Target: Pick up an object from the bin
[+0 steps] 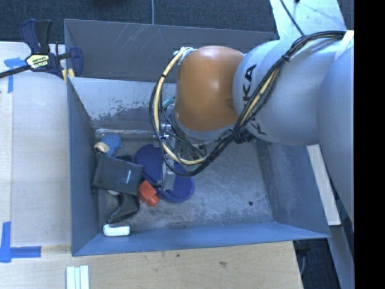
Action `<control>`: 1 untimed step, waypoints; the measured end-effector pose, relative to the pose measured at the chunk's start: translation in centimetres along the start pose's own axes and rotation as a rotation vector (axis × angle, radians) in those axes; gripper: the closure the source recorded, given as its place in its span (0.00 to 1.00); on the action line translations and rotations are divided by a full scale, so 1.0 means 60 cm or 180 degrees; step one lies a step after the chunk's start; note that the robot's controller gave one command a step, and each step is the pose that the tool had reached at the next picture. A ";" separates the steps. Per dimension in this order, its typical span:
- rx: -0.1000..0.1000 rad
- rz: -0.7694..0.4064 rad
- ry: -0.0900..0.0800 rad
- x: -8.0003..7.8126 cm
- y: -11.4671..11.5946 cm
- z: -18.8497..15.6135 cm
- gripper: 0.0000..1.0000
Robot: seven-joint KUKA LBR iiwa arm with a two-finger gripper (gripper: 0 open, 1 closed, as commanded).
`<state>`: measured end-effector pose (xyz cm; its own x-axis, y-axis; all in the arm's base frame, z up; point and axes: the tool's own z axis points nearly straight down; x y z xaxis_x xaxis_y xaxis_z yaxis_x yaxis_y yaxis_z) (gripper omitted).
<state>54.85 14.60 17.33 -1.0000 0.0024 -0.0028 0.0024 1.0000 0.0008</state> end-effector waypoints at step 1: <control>-0.0005 0.0500 -0.0005 -0.001 -0.023 0.169 0.00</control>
Offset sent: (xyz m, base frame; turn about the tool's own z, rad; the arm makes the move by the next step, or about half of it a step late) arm -0.0017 -0.0140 -0.1033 0.1579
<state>54.90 13.25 7.16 -0.9873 0.1587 -0.0041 0.1587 0.9873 0.0028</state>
